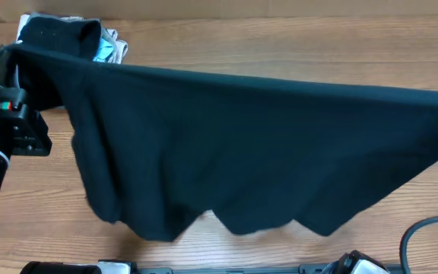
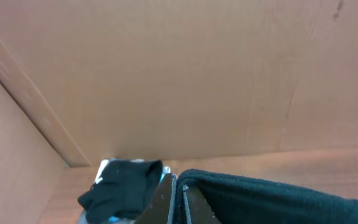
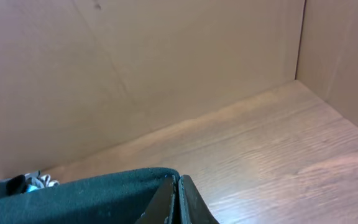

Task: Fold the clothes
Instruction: 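Lift the shirt with both grippers and shake it out in the air, then lower the shirt onto the table and open both grippers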

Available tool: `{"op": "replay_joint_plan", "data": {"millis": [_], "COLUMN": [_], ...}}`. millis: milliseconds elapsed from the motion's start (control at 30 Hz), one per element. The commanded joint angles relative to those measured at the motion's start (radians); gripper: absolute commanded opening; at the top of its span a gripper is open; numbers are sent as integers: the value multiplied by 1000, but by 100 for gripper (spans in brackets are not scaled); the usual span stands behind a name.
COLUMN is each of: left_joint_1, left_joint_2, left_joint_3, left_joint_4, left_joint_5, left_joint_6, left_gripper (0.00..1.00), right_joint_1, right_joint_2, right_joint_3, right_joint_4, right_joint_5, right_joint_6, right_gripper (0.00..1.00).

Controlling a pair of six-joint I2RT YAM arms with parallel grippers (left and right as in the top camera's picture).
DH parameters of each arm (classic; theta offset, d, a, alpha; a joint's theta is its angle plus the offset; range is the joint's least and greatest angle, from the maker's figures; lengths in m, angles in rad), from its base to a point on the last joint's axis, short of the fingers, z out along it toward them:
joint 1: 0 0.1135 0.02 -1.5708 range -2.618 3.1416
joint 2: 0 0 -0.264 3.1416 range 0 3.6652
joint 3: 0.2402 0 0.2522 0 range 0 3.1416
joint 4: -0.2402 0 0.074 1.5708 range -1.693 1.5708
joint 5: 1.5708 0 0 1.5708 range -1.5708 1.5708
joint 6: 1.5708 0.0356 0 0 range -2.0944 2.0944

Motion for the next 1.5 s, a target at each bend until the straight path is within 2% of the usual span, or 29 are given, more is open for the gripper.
{"op": "replay_joint_plan", "data": {"millis": [0,233,467,733,1100,1467], "left_joint_1": [23,23,23,23,23,22], "left_joint_2": [63,242,399,589,811,892], "left_joint_3": [2,-8,-19,-19,-19,-19], "left_joint_4": [-32,-79,-79,-56,116,368], "left_joint_5": [-81,-12,32,31,31,31], "left_joint_6": [-18,-21,-22,-21,-18,-18], "left_gripper": [4,4,4,4,4,5], "right_joint_1": [-23,-23,-23,-21,21,126], "right_joint_2": [26,77,165,303,551,719], "right_joint_3": [-80,-296,-404,-492,-497,-497], "right_joint_4": [5,8,50,183,383,706], "right_joint_5": [100,100,100,98,90,121], "right_joint_6": [4,3,-8,-8,-2,57], "right_gripper": [4,4,4,4,4,4]}}
